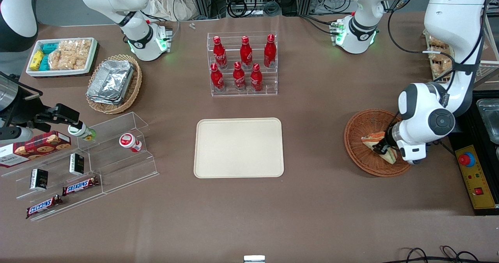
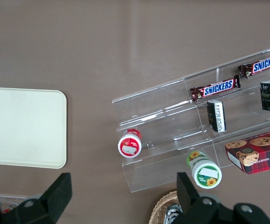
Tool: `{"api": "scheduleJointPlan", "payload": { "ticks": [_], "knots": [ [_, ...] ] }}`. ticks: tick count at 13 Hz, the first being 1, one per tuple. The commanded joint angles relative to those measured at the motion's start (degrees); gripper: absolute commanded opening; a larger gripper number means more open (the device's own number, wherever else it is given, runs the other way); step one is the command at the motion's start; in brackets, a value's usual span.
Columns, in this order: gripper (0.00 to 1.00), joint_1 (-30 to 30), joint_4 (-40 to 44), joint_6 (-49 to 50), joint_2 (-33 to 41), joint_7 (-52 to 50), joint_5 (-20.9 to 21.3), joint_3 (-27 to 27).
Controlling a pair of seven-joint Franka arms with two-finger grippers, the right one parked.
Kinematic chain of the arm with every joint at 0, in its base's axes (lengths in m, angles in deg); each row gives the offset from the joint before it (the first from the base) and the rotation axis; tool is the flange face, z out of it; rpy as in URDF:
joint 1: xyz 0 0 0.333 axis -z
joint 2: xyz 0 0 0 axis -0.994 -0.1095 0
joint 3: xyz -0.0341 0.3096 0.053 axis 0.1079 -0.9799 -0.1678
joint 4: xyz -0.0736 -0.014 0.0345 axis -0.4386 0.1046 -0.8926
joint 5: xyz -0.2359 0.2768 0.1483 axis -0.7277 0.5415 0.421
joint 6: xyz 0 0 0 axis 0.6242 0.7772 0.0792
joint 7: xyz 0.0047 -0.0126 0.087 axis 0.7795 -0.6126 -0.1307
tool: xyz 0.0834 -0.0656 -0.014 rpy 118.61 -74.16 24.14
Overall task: Place sandwich from basket to tray
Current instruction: 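Lower the left gripper and close it on the wrapped sandwich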
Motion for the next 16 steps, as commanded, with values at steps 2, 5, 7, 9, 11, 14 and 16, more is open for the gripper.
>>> {"api": "scheduleJointPlan", "payload": {
  "ticks": [2, 5, 7, 9, 11, 14, 16],
  "knots": [
    [0.0, -0.2, 0.4, -0.8, 1.3, -1.8, 1.1, 0.1],
    [0.0, -0.1, 1.7, -0.2, 2.0, -2.6, 1.1, 0.1],
    [0.0, -0.1, 3.6, 2.9, 4.0, -2.2, 1.1, 0.1],
    [0.0, -0.1, 9.6, 12.1, 5.7, -1.1, 1.2, 0.3],
    [0.0, -0.1, 17.9, 22.3, 5.9, 4.5, 0.7, 0.4],
    [0.0, 0.3, 29.5, 36.1, 5.9, 13.3, -0.1, 0.7],
    [0.0, 0.7, 34.9, 40.9, 5.8, 16.8, -1.4, 3.3]
  ]
}}
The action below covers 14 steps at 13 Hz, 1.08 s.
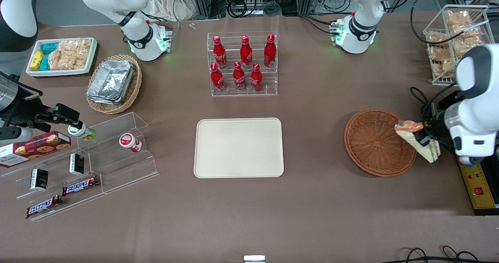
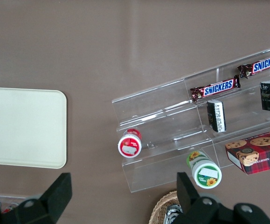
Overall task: Place sandwich from basket to tray
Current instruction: 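Lift the sandwich out of the basket and carry it over the cream tray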
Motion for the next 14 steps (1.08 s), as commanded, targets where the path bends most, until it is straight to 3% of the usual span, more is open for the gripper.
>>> {"api": "scheduleJointPlan", "payload": {
  "ticks": [1, 5, 9, 11, 14],
  "knots": [
    [0.0, 0.4, 7.3, 4.7, -1.5, 6.0, -1.0, 5.8],
    [0.0, 0.6, 7.0, 1.6, -3.6, 6.9, -1.8, 16.5],
    [0.0, 3.2, 3.1, -11.2, -11.6, 2.8, -0.3, 27.5],
    [0.0, 8.9, 3.3, -12.6, -17.2, 1.3, 5.4, 27.5],
    [0.0, 12.5, 3.3, -19.0, -23.8, 0.1, 9.0, 27.4]
  ]
}}
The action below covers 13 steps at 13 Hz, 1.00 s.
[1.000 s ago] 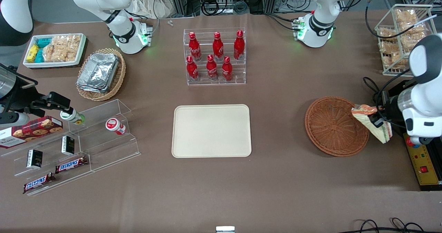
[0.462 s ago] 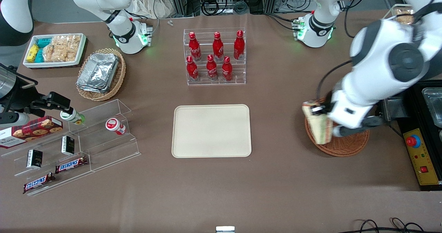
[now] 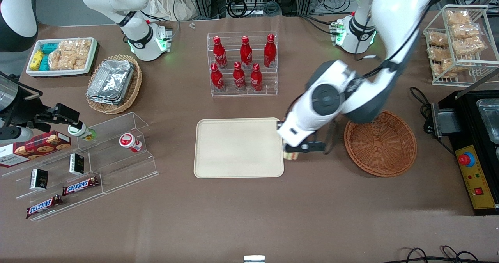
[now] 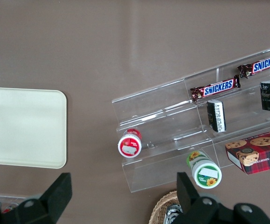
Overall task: Place sandwich from basket to tray
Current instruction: 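Lift the sandwich out of the basket and carry it over the cream tray, then lower the sandwich onto the tray and open the left gripper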
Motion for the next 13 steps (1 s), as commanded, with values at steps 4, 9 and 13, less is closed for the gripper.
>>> {"api": "scheduleJointPlan", "payload": {
  "ticks": [4, 9, 13],
  "knots": [
    [0.0, 5.0, 2.0, -7.3, -11.2, -5.5, 9.1, -1.7],
    [0.21, 6.4, 1.8, -8.5, -13.1, -7.7, 10.3, -2.4],
    [1.0, 6.0, 2.1, -8.3, -12.8, -7.2, 10.2, -2.5]
  ]
}}
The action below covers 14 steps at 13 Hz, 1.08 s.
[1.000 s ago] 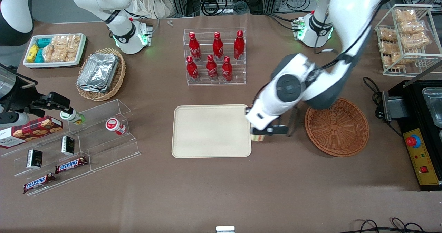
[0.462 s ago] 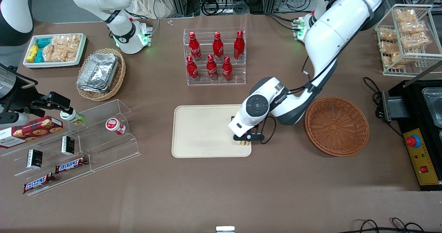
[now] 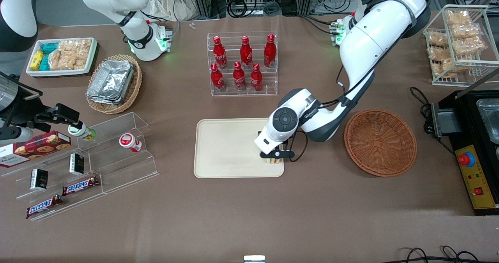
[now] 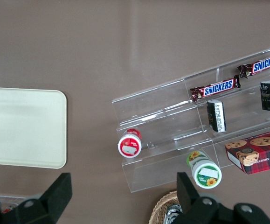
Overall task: Place sandwich from basket to tray
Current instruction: 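Lower the sandwich onto the tray and open the left gripper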
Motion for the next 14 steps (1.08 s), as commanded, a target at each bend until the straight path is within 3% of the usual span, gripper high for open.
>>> {"api": "scheduleJointPlan", "payload": {
  "ticks": [1, 7, 11, 14],
  "knots": [
    [1.0, 0.6, 1.4, 0.6, 0.3, -0.9, 1.0, -0.8],
    [1.0, 0.4, 2.2, 5.3, 5.0, -1.2, 1.1, -0.7],
    [1.0, -6.0, 2.5, 10.7, 13.5, 0.4, 0.0, -0.1],
    [1.0, -6.8, 2.2, 16.5, 21.1, -0.4, 0.0, -0.7]
  ]
}}
